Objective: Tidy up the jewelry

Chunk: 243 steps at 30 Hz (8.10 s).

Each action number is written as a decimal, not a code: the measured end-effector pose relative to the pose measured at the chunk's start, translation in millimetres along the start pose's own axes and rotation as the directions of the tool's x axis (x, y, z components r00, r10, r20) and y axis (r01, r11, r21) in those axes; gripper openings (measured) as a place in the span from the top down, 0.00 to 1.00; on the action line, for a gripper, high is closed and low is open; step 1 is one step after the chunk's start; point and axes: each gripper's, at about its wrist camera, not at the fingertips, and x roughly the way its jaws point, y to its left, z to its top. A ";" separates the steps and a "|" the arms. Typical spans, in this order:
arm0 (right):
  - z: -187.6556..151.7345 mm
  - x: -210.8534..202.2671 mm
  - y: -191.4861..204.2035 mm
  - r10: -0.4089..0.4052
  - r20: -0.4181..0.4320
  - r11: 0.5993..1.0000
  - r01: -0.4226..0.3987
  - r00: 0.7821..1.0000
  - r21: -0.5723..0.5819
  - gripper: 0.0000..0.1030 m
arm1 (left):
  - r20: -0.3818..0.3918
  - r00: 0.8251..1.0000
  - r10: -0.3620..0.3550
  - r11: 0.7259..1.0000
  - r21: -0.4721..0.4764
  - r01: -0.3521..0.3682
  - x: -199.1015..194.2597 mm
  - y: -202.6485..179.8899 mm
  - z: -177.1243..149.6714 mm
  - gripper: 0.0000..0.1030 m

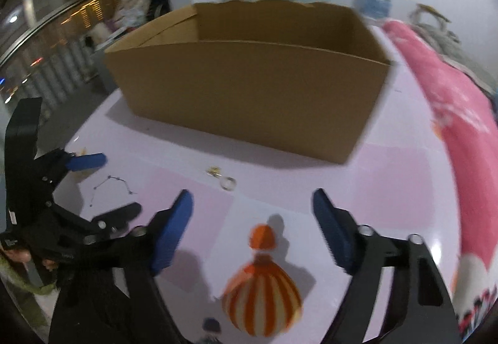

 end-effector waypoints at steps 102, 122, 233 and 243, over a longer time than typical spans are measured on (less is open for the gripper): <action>-50.0 7.2 -11.3 0.025 0.035 0.999 -0.024 0.999 -0.041 0.92 | 0.053 0.983 -0.174 0.968 0.195 0.161 24.7 -35.6 49.5 0.97; 29.4 -79.0 -30.0 0.125 0.349 0.992 -0.123 0.929 -0.027 0.92 | 0.315 0.914 -0.257 0.964 0.154 0.218 -85.2 3.4 107.7 0.97; -88.5 -77.0 29.1 -0.290 0.035 0.922 0.269 0.956 0.279 0.08 | 0.047 0.984 0.173 0.979 -0.119 -0.166 -105.1 -20.6 -30.5 0.05; -79.4 -76.4 35.0 -0.266 0.038 0.930 0.246 0.963 0.272 0.08 | 0.022 0.988 0.155 0.971 -0.190 -0.148 -101.6 -9.7 -30.4 0.05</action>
